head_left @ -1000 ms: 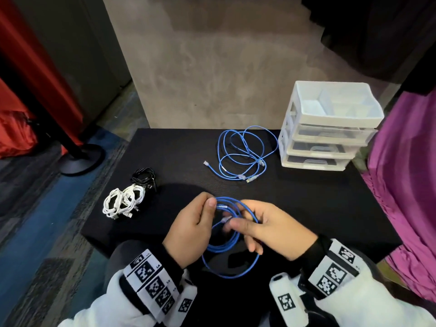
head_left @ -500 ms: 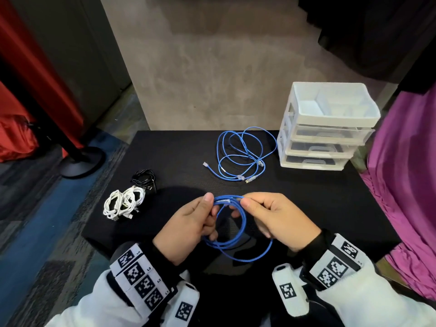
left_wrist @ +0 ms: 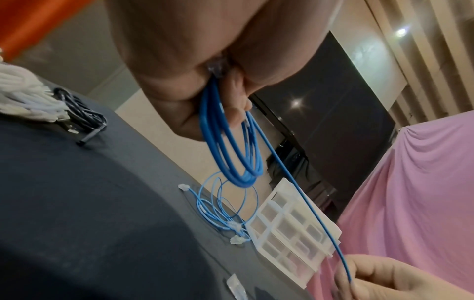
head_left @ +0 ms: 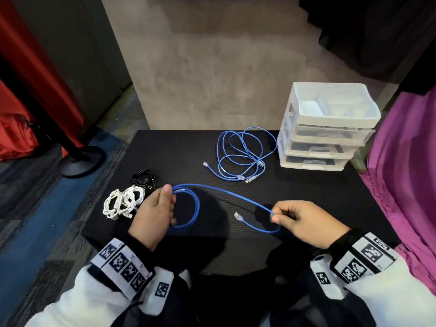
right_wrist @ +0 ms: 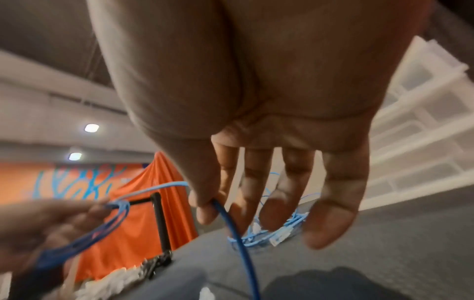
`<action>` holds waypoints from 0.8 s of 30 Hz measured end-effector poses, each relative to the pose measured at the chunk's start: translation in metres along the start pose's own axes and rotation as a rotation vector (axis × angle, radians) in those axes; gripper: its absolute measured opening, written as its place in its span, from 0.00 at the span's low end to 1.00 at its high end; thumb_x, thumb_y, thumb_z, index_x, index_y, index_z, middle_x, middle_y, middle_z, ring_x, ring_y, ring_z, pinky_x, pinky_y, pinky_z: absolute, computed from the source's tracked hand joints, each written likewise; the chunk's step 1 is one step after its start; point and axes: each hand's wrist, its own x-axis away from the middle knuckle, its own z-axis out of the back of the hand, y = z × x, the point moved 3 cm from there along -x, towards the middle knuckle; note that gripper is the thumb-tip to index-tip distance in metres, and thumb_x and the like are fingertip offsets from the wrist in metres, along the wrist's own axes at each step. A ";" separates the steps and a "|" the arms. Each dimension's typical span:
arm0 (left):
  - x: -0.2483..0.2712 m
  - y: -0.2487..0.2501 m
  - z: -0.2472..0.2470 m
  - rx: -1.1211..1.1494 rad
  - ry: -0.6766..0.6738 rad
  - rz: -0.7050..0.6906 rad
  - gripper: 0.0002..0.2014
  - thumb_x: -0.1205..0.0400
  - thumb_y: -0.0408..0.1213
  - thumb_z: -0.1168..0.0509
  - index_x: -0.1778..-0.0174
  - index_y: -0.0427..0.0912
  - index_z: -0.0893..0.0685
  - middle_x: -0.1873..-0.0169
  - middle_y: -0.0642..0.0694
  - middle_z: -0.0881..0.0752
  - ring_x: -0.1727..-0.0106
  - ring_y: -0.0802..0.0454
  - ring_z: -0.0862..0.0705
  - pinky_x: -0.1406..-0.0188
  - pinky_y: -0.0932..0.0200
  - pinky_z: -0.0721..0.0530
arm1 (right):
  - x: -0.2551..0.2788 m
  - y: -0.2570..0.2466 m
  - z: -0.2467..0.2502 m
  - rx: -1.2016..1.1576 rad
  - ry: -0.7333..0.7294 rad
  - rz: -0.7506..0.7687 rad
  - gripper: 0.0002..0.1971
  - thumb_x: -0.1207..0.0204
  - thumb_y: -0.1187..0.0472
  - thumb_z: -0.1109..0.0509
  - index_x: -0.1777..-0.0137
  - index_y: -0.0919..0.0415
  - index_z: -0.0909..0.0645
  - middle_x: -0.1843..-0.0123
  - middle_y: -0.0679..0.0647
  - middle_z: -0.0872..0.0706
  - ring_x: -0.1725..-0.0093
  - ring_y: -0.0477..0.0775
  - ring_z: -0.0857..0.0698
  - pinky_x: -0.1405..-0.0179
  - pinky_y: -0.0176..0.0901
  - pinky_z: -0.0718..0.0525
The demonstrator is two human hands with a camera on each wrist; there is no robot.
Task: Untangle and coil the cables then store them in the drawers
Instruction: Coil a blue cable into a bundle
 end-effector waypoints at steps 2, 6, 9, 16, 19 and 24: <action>-0.003 -0.004 -0.006 -0.052 0.031 -0.013 0.20 0.07 0.46 0.47 0.62 0.41 0.24 0.78 0.52 0.33 0.77 0.57 0.33 0.79 0.60 0.25 | -0.001 -0.019 0.001 -0.230 0.041 0.008 0.08 0.15 0.63 0.29 0.57 0.56 0.16 0.65 0.56 0.13 0.67 0.50 0.15 0.60 0.56 0.12; -0.011 -0.011 -0.013 -0.127 0.090 -0.049 0.21 0.07 0.48 0.46 0.63 0.42 0.23 0.78 0.52 0.30 0.77 0.55 0.30 0.75 0.56 0.24 | 0.004 -0.071 0.021 -0.736 0.031 0.125 0.07 0.16 0.65 0.31 0.53 0.69 0.16 0.63 0.63 0.13 0.68 0.58 0.13 0.69 0.46 0.13; -0.014 -0.013 -0.016 -0.149 0.100 -0.058 0.21 0.08 0.49 0.46 0.63 0.41 0.23 0.83 0.56 0.29 0.82 0.59 0.30 0.73 0.55 0.24 | 0.009 -0.092 0.031 -0.844 0.004 0.170 0.10 0.19 0.62 0.31 0.51 0.72 0.16 0.62 0.65 0.13 0.69 0.56 0.14 0.69 0.44 0.12; 0.000 -0.009 -0.033 -0.035 0.061 -0.034 0.21 0.07 0.48 0.47 0.63 0.43 0.24 0.79 0.54 0.28 0.79 0.57 0.29 0.75 0.57 0.24 | 0.008 -0.097 0.008 -0.919 0.005 0.130 0.10 0.18 0.62 0.31 0.50 0.71 0.16 0.61 0.66 0.14 0.68 0.57 0.13 0.67 0.45 0.12; 0.014 0.000 -0.046 0.029 0.028 0.003 0.21 0.07 0.48 0.47 0.63 0.43 0.23 0.76 0.49 0.24 0.78 0.57 0.28 0.79 0.60 0.24 | 0.004 -0.096 -0.006 -0.964 0.040 0.091 0.08 0.16 0.63 0.32 0.49 0.69 0.16 0.60 0.64 0.14 0.66 0.57 0.12 0.67 0.44 0.11; 0.047 0.019 -0.072 0.282 -0.132 0.196 0.19 0.07 0.48 0.47 0.60 0.43 0.25 0.80 0.53 0.36 0.80 0.59 0.36 0.81 0.63 0.29 | -0.003 -0.098 -0.027 -0.689 0.216 0.118 0.06 0.13 0.66 0.32 0.46 0.58 0.14 0.55 0.61 0.13 0.61 0.53 0.16 0.60 0.50 0.13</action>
